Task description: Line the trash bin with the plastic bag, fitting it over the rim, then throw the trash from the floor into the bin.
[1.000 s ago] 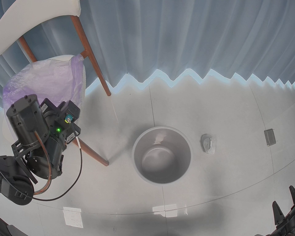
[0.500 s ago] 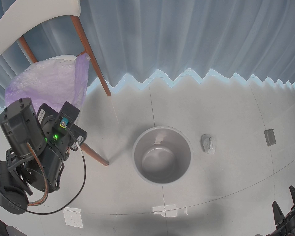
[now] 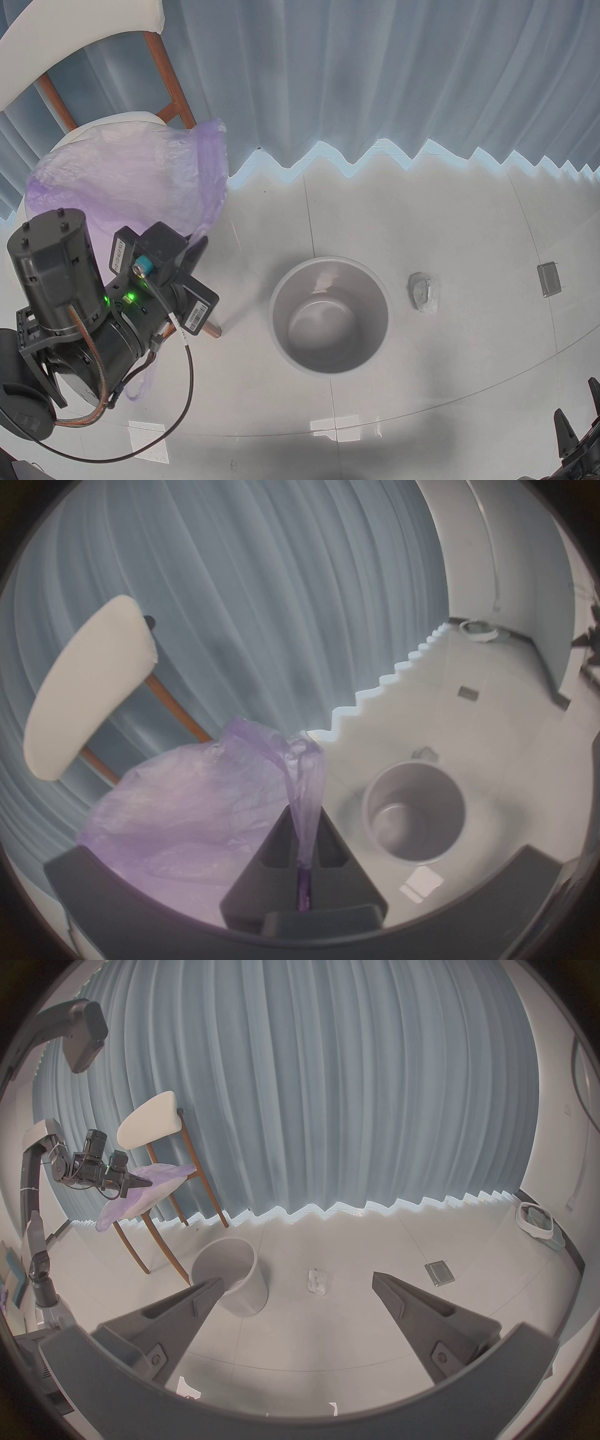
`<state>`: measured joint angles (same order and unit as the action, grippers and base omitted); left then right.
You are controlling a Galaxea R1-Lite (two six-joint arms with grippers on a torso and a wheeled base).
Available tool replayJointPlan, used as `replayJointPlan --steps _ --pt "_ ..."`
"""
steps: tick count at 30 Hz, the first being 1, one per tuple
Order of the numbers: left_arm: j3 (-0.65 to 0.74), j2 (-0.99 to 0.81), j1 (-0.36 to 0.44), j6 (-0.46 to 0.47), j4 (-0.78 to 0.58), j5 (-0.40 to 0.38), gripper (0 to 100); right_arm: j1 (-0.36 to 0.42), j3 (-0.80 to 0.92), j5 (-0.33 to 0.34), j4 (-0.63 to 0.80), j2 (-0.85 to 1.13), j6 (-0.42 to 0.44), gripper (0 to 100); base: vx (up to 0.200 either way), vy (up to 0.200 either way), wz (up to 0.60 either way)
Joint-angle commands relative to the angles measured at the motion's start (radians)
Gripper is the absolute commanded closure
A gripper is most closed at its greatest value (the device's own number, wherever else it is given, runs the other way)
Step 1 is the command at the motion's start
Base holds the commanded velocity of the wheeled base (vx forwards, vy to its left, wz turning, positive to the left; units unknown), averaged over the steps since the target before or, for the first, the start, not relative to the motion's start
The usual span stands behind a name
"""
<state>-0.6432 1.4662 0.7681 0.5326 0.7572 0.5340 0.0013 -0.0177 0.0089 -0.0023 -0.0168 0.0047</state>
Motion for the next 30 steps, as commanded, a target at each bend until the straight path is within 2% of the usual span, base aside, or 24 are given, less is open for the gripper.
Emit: replayJointPlan --steps 1,3,7,9,11,13,17,20,24,26,27,30 --pt "-0.032 -0.04 0.007 -0.078 -0.072 -0.082 100 0.0 0.018 0.0 -0.001 0.015 0.0 0 0.0 0.0 0.0" --pt "-0.039 -0.06 0.005 -0.114 -0.11 -0.103 100 0.0 0.018 0.0 -0.001 0.015 0.0 0 0.0 0.0 0.0" --pt "-0.067 -0.11 0.01 -0.25 -0.257 -0.152 100 0.0 0.018 0.0 -0.001 0.015 0.0 0 0.0 0.0 0.0" --pt "-0.076 -0.124 0.01 -0.281 -0.299 -0.181 100 0.0 0.018 0.0 -0.001 0.015 0.0 0 0.0 0.0 0.0" --pt "-0.079 -0.152 0.008 -0.31 -0.348 -0.256 100 0.0 0.018 0.0 -0.001 0.015 0.0 0 0.0 0.0 0.0" --pt "-0.075 -0.171 0.008 -0.344 -0.358 -0.299 100 0.0 0.018 0.0 -0.001 0.015 0.0 0 0.0 0.0 0.0" --pt "-0.078 -0.187 0.014 -0.46 -0.361 -0.332 100 0.0 0.018 0.0 -0.001 0.015 0.0 0 0.0 0.0 0.0" --pt "-0.078 -0.191 0.016 -0.551 -0.357 -0.398 100 0.0 0.018 0.0 -0.001 0.015 0.0 0 0.0 0.0 0.0" --pt "-0.059 -0.208 0.04 -0.668 -0.354 -0.447 100 0.0 0.018 0.0 -0.001 0.015 0.0 0 0.0 0.0 0.0" --pt "-0.059 -0.208 0.04 -0.668 -0.354 -0.447 100 0.0 0.018 0.0 -0.001 0.015 0.0 0 0.0 0.0 0.0" --pt "-0.044 -0.239 0.108 -0.807 -0.349 -0.453 100 0.0 0.018 0.0 -0.001 0.015 0.0 0 0.0 0.0 0.0" --pt "-0.049 -0.254 0.148 -0.887 -0.348 -0.465 100 0.0 0.018 0.0 -0.001 0.015 0.0 0 0.0 0.0 0.0"
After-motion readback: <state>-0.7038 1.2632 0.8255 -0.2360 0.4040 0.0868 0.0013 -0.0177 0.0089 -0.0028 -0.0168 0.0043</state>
